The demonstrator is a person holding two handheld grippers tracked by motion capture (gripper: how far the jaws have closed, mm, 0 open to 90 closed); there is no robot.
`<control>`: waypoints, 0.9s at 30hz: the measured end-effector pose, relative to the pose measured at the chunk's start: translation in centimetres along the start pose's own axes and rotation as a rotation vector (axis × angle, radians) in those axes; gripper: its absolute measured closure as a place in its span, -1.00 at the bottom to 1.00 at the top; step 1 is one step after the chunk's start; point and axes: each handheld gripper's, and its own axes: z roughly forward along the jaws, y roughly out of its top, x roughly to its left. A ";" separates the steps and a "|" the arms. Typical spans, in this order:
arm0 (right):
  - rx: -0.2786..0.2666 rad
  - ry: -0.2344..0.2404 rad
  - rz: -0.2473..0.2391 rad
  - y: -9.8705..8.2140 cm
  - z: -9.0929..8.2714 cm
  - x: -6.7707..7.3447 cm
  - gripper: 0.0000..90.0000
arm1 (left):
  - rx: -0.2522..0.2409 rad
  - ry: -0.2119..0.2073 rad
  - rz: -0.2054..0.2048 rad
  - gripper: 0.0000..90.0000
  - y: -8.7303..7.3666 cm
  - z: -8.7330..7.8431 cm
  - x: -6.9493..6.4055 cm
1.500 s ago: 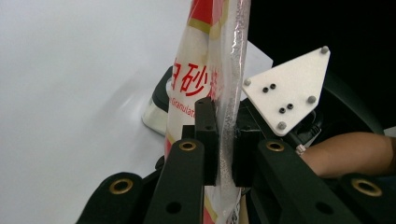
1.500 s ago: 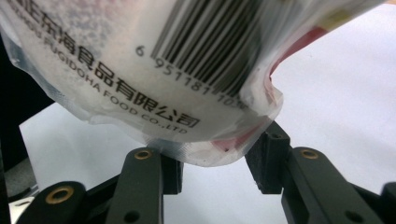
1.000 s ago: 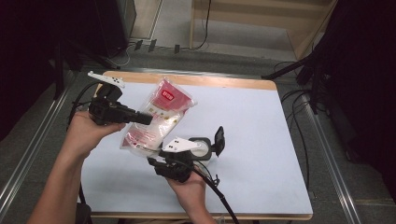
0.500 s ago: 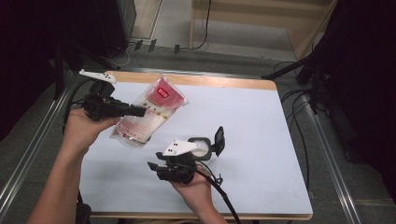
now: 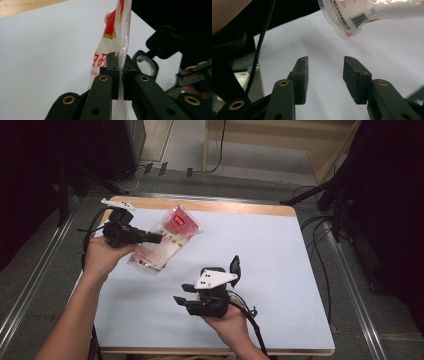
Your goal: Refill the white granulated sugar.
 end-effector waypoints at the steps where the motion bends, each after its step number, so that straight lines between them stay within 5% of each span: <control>1: 0.008 -0.002 -0.009 -0.2 -0.3 -0.2 0.24 | 0.003 0.003 0.000 0.97 0.1 0.2 0.1; 9: 0.028 -0.008 0.011 -2.0 -2.6 -1.6 0.21 | 0.030 -0.008 0.028 0.97 0.8 3.2 1.0; 14: -0.013 -0.016 0.034 -2.2 -4.5 -1.9 0.21 | 0.026 -0.007 0.051 0.97 1.0 5.1 1.5; 23: 0.016 -0.017 0.044 -3.4 -4.5 -2.2 0.22 | 0.058 0.033 0.086 0.97 -0.1 5.9 1.7; 27: 0.030 -0.009 0.060 -3.7 -4.5 -2.5 0.22 | 0.056 0.019 0.082 0.97 -0.6 6.0 2.2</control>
